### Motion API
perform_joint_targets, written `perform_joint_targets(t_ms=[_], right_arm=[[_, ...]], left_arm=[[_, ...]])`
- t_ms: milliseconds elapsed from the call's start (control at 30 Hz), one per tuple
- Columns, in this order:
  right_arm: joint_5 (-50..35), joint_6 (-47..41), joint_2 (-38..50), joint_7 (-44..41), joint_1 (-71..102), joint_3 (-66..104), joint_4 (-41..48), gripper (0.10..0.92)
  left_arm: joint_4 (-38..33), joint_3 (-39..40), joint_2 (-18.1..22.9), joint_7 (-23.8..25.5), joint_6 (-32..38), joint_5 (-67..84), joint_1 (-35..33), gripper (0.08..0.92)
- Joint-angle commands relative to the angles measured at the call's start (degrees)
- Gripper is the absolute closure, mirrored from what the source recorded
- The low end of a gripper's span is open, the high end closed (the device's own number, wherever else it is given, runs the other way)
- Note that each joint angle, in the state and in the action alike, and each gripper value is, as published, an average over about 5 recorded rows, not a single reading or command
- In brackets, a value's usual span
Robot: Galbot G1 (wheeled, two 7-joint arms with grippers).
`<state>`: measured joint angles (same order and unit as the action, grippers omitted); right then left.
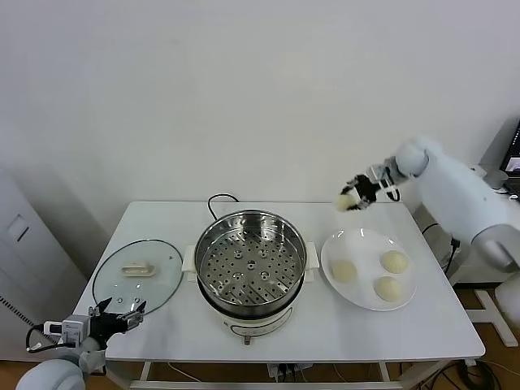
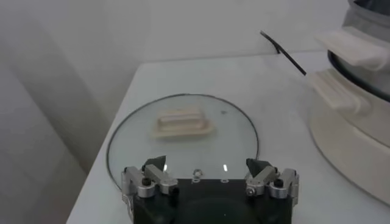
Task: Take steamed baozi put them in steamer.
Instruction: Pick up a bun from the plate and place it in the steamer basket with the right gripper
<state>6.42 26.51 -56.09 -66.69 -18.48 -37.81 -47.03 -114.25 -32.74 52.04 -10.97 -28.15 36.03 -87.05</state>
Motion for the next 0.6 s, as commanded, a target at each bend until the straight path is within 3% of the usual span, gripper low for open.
perform_joint_targets(t_ms=[33, 300, 600], right_arm=[[-8.5, 13.4, -3.2, -3.2, -9.6, -8.0, -8.2, 0.533], [-4.2, 22.9, -8.2, -1.8, -7.6, -8.8, -12.6, 0.533], [3.1, 23.5, -8.4, 0.2, -1.8, -8.6, -19.6, 0.525]], left_arm=[[-0.1, 0.3, -0.1, 0.0, -0.1, -0.1, 0.1, 0.177], [0.3, 0.5, -0.3, 0.0, -0.3, -0.1, 0.6, 0.177], [0.8, 0.5, -0.1, -0.1, -0.3, -0.7, 0.8, 0.177]])
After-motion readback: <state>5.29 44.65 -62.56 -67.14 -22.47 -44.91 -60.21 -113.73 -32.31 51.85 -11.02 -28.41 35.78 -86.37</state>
